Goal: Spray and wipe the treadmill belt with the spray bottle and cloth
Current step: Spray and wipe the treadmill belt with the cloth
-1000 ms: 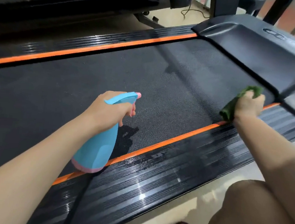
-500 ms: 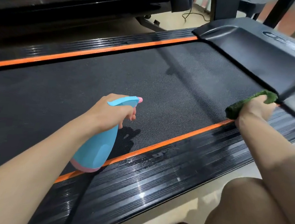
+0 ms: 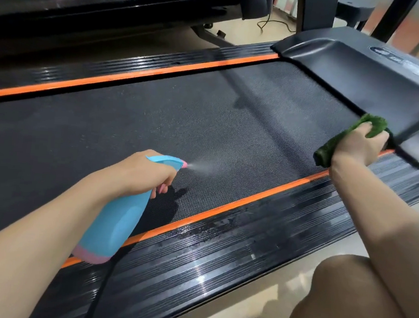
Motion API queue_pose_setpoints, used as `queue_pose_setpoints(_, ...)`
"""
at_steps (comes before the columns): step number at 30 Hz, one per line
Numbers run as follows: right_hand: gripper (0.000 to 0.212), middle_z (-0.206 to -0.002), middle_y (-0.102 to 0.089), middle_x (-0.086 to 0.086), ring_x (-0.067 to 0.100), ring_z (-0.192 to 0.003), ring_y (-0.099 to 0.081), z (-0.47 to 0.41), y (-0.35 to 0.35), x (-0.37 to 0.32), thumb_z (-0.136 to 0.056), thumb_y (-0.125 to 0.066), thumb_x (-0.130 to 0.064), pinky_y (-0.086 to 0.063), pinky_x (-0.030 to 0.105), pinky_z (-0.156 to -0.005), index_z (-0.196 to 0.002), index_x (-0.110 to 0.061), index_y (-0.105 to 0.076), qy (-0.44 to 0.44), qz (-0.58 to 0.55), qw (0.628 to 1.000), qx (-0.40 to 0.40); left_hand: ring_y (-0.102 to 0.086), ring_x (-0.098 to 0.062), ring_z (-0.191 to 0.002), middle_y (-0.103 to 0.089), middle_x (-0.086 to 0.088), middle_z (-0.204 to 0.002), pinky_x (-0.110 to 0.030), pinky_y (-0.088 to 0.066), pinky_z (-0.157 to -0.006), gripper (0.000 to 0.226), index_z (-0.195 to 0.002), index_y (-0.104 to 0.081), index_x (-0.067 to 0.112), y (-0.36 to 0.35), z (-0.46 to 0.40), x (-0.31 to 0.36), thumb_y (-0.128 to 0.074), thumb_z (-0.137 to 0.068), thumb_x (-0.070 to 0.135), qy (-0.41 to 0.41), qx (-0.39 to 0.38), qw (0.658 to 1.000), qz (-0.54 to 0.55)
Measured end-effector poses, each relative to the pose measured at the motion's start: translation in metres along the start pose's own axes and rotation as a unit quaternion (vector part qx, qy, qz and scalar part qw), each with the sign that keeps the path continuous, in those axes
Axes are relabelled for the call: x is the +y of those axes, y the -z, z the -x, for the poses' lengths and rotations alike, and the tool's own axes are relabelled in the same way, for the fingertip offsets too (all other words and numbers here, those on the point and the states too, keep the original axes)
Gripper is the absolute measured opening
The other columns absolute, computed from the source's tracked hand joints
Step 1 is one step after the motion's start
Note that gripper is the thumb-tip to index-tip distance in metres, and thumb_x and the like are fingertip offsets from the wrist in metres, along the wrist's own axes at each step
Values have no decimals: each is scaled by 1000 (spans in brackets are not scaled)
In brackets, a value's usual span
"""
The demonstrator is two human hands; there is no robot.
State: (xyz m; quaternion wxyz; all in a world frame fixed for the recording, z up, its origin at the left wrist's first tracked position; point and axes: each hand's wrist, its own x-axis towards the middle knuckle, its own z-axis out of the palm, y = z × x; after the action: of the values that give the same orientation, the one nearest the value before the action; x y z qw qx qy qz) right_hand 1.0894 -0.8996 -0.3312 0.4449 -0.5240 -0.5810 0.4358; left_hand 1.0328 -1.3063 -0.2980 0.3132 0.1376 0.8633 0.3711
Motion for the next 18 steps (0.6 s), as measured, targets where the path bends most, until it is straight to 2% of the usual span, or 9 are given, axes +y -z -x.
queue_pose_setpoints(2, 27, -106, -57, -2, 19, -97, -54, 3, -2, 0, -100, -40, -37, -36, 21, -81, -112, -16, -52, 7, 14, 1000, -13, -57, -19, -53, -77, -4, -82, -27, -49, -65, 37, -82, -80, 46, 4, 0, -4, -56, -61, 28, -1, 3, 1000, 2)
queue_pose_setpoints(4, 16, -102, -55, -1, 18, -93, -50, 8, -3, -2, -101, -39, -36, -40, 25, -83, -103, -21, -44, 13, 21, 999, -24, -61, -18, -53, -81, 0, -97, -30, -48, -71, 21, -63, -75, 44, 8, 1, -6, -58, -62, 32, -14, -1, 1000, -13)
queue_pose_setpoints(5, 15, -101, -54, -1, 19, -92, -50, 10, -3, -3, -101, -39, -37, -41, 27, -85, -102, -22, -42, 14, 18, 999, -28, -62, -19, -54, -81, 1, -98, -31, -48, -74, 18, -59, -74, 41, 10, 1, -7, -58, -63, 33, -18, -3, 999, -26)
queue_pose_setpoints(7, 18, -99, -55, 2, 24, -94, -55, 13, -6, -3, -100, -39, -37, -41, 29, -84, -102, -20, -43, 15, 19, 999, -40, -62, -21, -55, -80, -5, -92, -33, -48, -76, 18, -56, -72, 38, 11, 2, -10, -57, -62, 32, -22, -3, 999, -36)
queue_pose_setpoints(10, 32, -106, -62, 10, 28, -99, -57, 23, -9, -4, -101, -39, -37, -33, 27, -76, -116, -11, -50, 53, 54, 996, -56, -59, -20, -56, -76, -13, -81, -32, -50, -75, 18, -52, -71, 32, 14, 2, -12, -56, -61, 28, -18, 4, 1000, -22)
queue_pose_setpoints(13, 30, -117, -65, 14, 31, -106, -59, 44, -15, -7, -101, -42, -35, -39, 29, -84, -119, -13, -52, 112, 95, 980, -132, -61, -20, -58, -80, -6, -100, -32, -49, -75, 21, -58, -74, 42, 19, -1, -15, -58, -61, 30, -18, 39, 999, 12)
queue_pose_setpoints(15, 28, -118, -66, 14, 32, -110, -60, 63, -27, -3, -100, -44, -35, -42, 33, -90, -118, -18, -57, 183, 150, 943, -233, -63, -20, -57, -79, 8, -113, -33, -47, -75, 20, -62, -75, 44, 24, -4, -21, -59, -62, 32, -15, 69, 997, 29)
queue_pose_setpoints(16, 30, -116, -67, 11, 30, -108, -61, 77, -34, 0, -98, -44, -36, -43, 33, -91, -119, -22, -58, 233, 189, 908, -294, -63, -19, -56, -78, 14, -117, -33, -47, -76, 18, -64, -75, 43, 25, -5, -24, -60, -62, 33, -11, 85, 996, 36)
queue_pose_setpoints(18, 37, -115, -66, 4, 28, -106, -62, 114, -46, 7, -92, -39, -43, -48, 36, -93, -120, -32, -59, 354, 271, 789, -422, -63, -18, -56, -78, 16, -118, -32, -47, -75, 18, -69, -74, 44, 27, -8, -30, -62, -63, 33, 1, 121, 991, 60)
